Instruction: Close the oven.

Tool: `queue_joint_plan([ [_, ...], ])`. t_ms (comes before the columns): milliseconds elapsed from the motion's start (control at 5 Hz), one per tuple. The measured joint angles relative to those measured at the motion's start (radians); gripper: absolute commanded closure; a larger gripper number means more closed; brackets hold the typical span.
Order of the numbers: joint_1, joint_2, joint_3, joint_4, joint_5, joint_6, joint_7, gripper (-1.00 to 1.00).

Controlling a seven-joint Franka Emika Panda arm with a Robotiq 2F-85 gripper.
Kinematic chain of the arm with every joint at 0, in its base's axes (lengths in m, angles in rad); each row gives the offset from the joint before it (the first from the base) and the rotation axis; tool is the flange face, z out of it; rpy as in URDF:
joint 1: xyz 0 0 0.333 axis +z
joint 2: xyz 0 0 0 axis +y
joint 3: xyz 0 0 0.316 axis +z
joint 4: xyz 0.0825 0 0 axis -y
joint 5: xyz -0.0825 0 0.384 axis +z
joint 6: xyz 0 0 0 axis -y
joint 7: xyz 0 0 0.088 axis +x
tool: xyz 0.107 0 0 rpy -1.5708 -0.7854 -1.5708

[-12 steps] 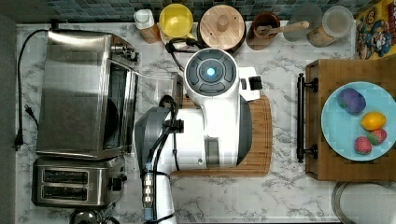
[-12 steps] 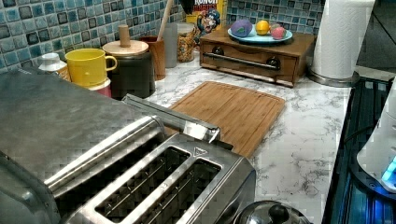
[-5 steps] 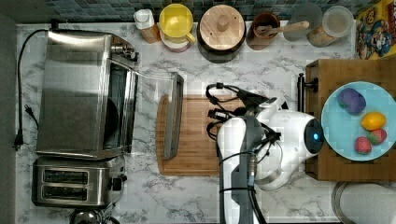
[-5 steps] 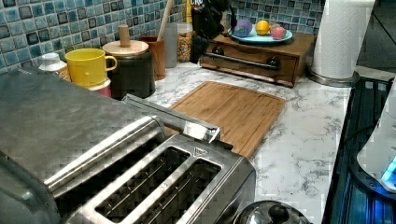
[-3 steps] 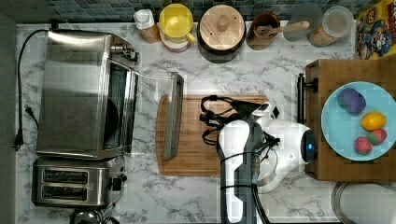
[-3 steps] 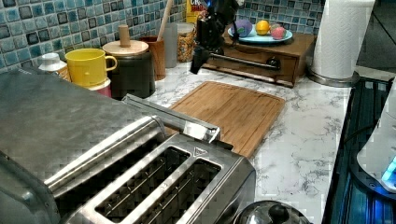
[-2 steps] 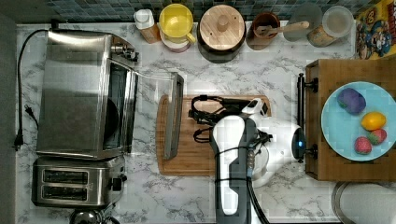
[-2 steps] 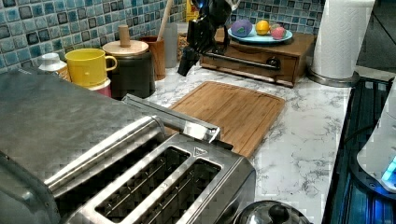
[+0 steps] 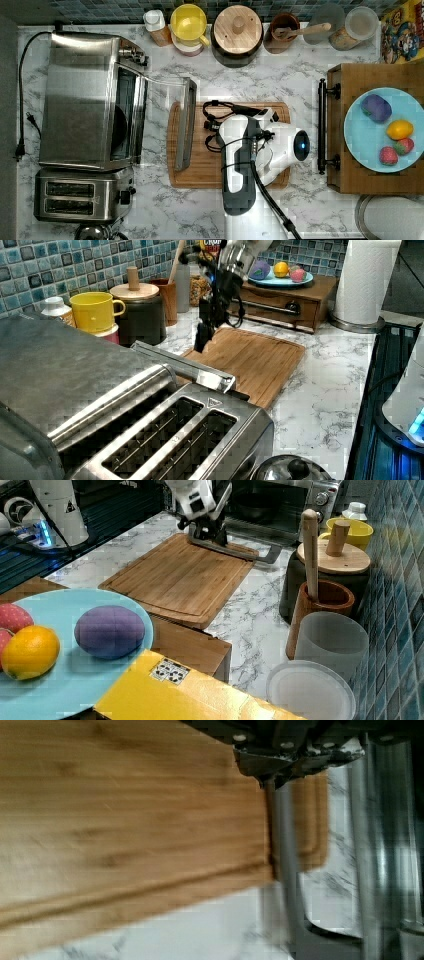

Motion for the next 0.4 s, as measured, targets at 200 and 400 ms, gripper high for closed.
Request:
queue_joint_plan([
  [200,-0.007,0.057,-0.005,-0.004,0.0,-0.09,0.0,1.0],
  [400,-0.021,0.07,0.007,-0.008,0.009,-0.178,-0.043,1.0],
])
